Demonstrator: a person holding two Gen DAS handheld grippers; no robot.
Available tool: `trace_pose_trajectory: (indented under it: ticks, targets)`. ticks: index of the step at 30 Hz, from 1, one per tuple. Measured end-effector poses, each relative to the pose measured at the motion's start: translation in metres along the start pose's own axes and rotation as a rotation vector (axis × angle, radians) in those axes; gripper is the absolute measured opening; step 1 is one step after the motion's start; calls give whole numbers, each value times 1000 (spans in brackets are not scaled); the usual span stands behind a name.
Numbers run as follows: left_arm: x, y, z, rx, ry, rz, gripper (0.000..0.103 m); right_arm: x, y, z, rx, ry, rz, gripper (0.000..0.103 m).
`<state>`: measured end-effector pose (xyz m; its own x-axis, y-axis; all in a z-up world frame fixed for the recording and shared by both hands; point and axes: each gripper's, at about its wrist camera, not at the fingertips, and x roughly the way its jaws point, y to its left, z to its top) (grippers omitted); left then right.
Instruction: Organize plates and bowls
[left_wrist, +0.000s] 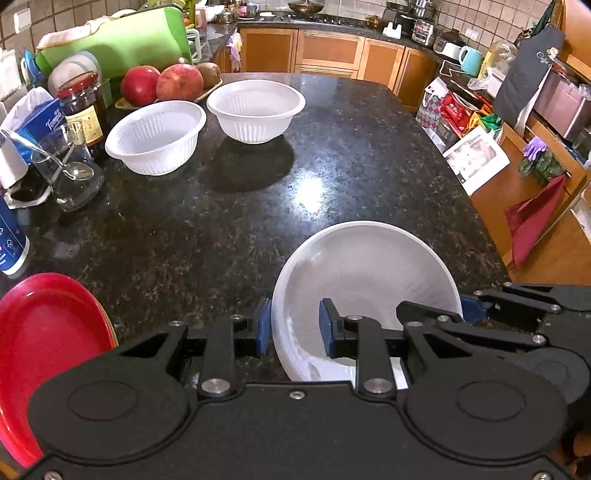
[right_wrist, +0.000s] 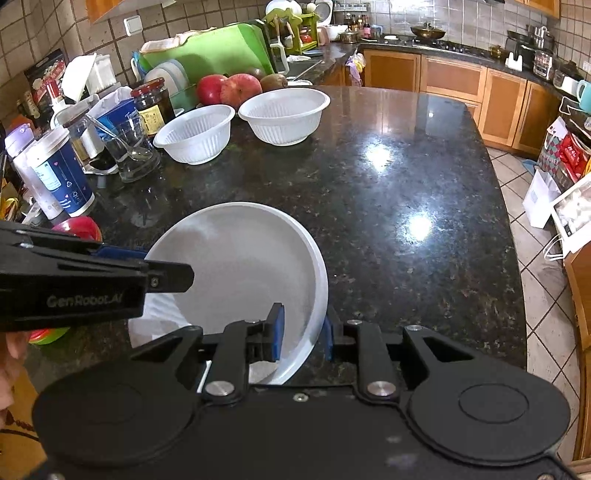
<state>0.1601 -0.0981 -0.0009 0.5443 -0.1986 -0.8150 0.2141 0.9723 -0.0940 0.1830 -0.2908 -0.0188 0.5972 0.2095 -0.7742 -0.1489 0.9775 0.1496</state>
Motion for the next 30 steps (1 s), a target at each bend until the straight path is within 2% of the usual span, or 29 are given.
trace_pose_trajectory:
  ticks: [8, 11, 24, 30]
  targets:
    - [-5, 12, 2, -17, -11, -33, 36, 3, 2, 2, 15, -17, -22, 24]
    - [-7, 15, 3, -18, -18, -40, 36, 1, 2, 2, 17, -29, -32, 28]
    - [-18, 31, 11, -16, -64, -36, 36, -17, -6, 9, 60, -98, -73, 32]
    - [-19, 42, 19, -34, -61, -29, 36, -32, -5, 14, 65, -139, -89, 32]
